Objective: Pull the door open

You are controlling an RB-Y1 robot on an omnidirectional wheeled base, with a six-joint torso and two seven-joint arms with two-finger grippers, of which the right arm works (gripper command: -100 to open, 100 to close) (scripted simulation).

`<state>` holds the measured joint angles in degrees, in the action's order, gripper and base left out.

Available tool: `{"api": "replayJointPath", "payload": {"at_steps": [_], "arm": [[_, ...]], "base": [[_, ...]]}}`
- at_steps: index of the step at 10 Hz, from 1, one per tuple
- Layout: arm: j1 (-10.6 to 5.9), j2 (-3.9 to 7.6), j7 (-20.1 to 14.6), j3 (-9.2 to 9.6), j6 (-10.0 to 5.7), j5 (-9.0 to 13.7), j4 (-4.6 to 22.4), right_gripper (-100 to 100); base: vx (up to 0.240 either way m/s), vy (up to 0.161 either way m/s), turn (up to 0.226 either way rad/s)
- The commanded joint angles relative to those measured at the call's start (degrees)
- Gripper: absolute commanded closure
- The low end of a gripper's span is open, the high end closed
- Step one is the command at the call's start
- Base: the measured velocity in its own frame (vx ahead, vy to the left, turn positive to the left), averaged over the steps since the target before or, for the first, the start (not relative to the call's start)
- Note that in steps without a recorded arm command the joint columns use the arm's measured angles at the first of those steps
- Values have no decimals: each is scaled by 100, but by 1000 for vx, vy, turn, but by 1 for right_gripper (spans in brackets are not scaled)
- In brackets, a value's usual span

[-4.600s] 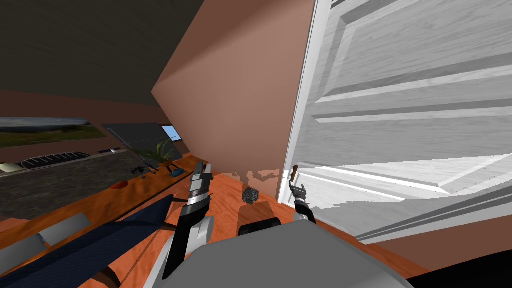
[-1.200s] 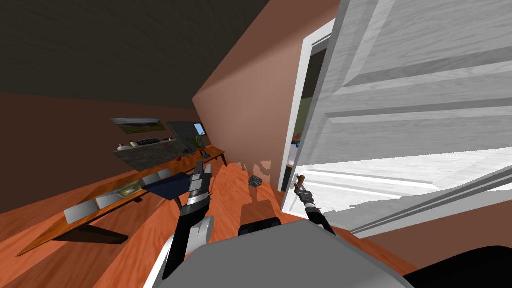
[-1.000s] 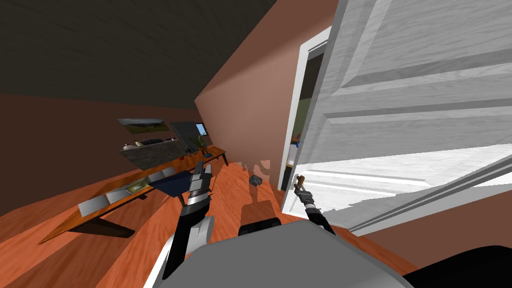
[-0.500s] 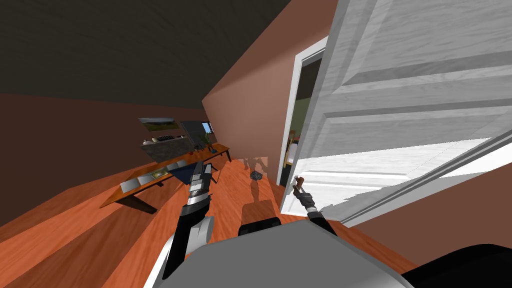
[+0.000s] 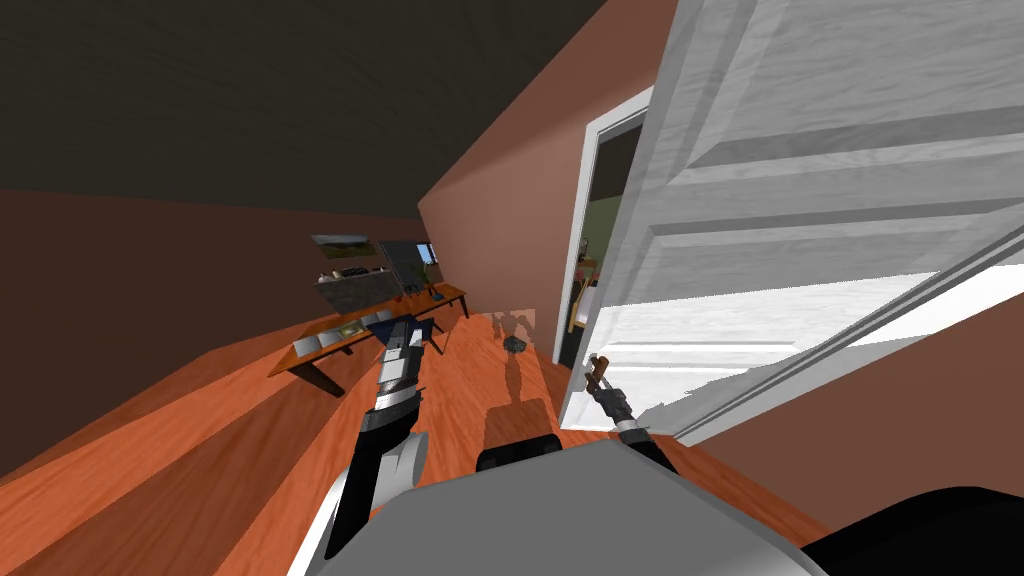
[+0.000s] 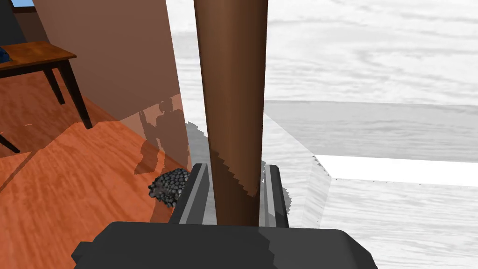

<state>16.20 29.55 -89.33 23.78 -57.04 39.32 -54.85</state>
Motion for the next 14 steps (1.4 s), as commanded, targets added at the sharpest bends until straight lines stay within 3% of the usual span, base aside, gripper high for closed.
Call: {"api": "replayJointPath", "payload": {"at_steps": [1, 5, 6, 7, 14], "arm": [[55, 67, -118, 124, -129, -60, 60, 100], [136, 223, -295, 299, -334, -147, 96, 100], [108, 196, -273, 278, -307, -138, 104, 100], [145, 258, -363, 369, -432, -181, 164, 100], [248, 482, -668, 645, -877, -310, 377, 100]], "base": [[-240, -34, 135], [-190, -39, 98], [-85, -10, 22], [-130, 5, 157], [-200, -46, 117]]}}
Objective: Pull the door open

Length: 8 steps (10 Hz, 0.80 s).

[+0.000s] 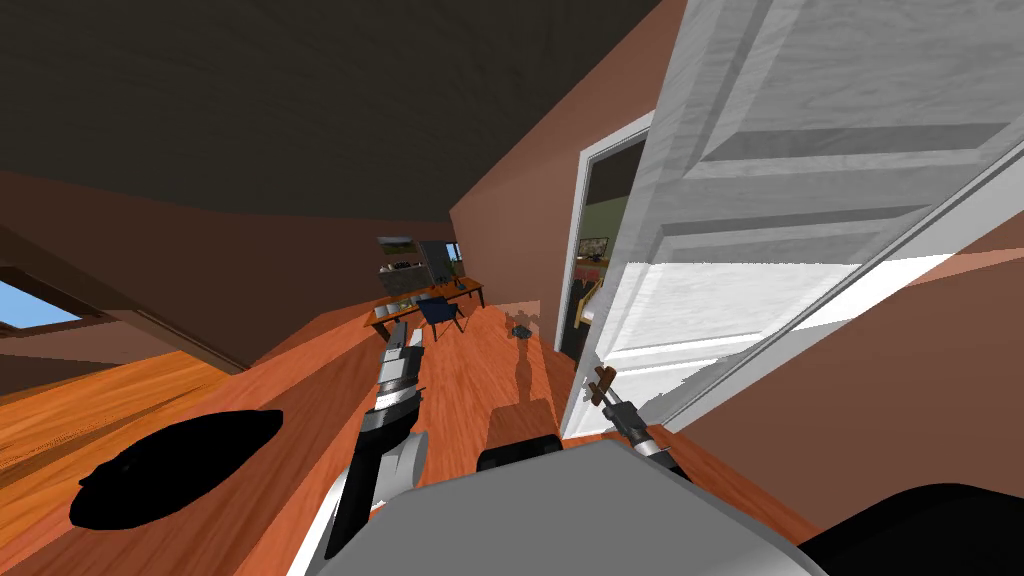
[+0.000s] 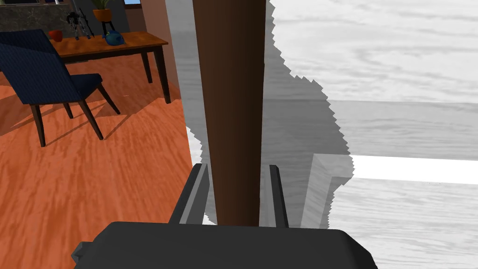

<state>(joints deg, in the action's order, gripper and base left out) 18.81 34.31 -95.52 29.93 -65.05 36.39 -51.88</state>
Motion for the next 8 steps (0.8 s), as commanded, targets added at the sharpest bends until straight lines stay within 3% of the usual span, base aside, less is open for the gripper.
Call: {"api": "replayJointPath", "payload": {"at_steps": [1, 2, 8], "arm": [[0, 35, -88, 65, -132, -34, 107, 100], [-14, 14, -46, 42, -73, -24, 53, 100], [-74, 119, -283, 229, -371, -109, 356, 100]], "base": [[-207, -58, 90], [-95, -20, 28], [-191, -37, 135]]}}
